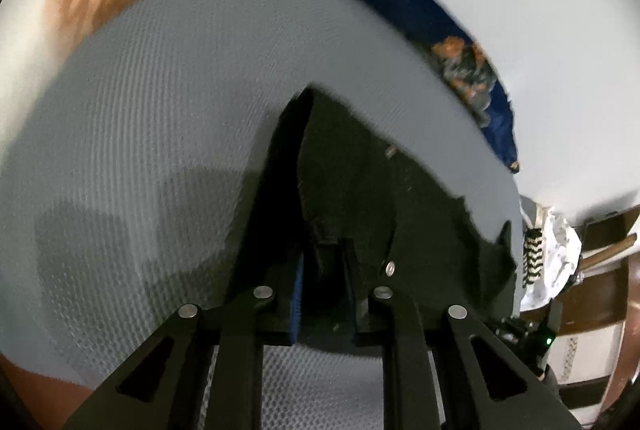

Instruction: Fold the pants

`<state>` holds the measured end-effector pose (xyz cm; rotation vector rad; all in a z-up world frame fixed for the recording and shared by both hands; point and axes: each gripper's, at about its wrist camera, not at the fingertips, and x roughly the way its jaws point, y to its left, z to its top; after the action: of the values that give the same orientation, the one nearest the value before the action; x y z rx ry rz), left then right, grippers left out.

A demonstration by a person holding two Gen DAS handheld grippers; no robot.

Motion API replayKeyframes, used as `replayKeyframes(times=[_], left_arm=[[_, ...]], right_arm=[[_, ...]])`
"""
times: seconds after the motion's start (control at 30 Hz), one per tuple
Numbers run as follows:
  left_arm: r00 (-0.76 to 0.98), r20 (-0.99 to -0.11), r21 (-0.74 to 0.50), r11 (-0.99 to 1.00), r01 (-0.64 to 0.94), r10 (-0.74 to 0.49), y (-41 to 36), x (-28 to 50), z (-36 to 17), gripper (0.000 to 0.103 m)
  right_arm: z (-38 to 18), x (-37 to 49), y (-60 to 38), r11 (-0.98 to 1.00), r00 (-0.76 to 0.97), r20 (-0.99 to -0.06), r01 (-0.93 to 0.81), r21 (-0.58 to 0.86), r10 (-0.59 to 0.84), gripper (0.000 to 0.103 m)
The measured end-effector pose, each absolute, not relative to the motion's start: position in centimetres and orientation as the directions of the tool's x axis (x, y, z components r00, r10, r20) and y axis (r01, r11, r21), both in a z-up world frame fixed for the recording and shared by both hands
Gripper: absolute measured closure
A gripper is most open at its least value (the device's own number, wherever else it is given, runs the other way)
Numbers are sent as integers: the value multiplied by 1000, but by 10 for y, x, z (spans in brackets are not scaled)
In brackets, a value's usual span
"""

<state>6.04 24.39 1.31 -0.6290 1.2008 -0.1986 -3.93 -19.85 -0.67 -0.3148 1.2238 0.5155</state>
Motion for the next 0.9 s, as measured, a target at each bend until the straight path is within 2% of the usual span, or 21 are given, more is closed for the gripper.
replayKeyframes(times=[0.1,0.17,0.27,0.4,0.43,0.5,0.53,0.57,0.67,0.77,0.9], left_arm=[[369,-826,-508,846,-160,-426,241,64,14,86],[331,-852,-478,860,-178,-405,242,63,-3,86],[299,-863,-480,848,-227,-408,248,56,-27,86],[326,-850,-496,839,-226,-414,254,46,-26,82],[329,-852,-488,845,-219,-407,259,40,-22,78],[322,-870,-451,866,-216,-372,261,35,-13,64],[322,-881,-425,879,-215,-347,261,34,-9,53],[322,-890,-401,891,-212,-323,262,31,-5,49],[349,-911,-294,940,-174,-220,258,21,15,49],[457,-881,-165,985,-51,-124,228,7,48,49],[536,-814,-134,971,200,-223,156,2,77,47]], right_arm=[[-4,-47,-193,837,228,-949,-544,61,218,96],[-11,-52,-189,832,212,-953,-552,66,216,95],[-14,-54,-190,836,214,-951,-543,75,224,95],[-15,-52,-191,835,190,-952,-541,102,240,93],[-15,-51,-191,833,185,-952,-542,108,244,92],[-17,-39,-193,836,182,-951,-535,117,249,92],[-17,-38,-194,839,184,-950,-531,120,252,92],[-19,-33,-195,840,184,-949,-528,124,256,91],[-16,-36,-195,846,191,-945,-516,132,264,91],[-16,-35,-197,852,195,-942,-503,143,273,91],[-16,-31,-201,863,180,-936,-469,189,303,89]])
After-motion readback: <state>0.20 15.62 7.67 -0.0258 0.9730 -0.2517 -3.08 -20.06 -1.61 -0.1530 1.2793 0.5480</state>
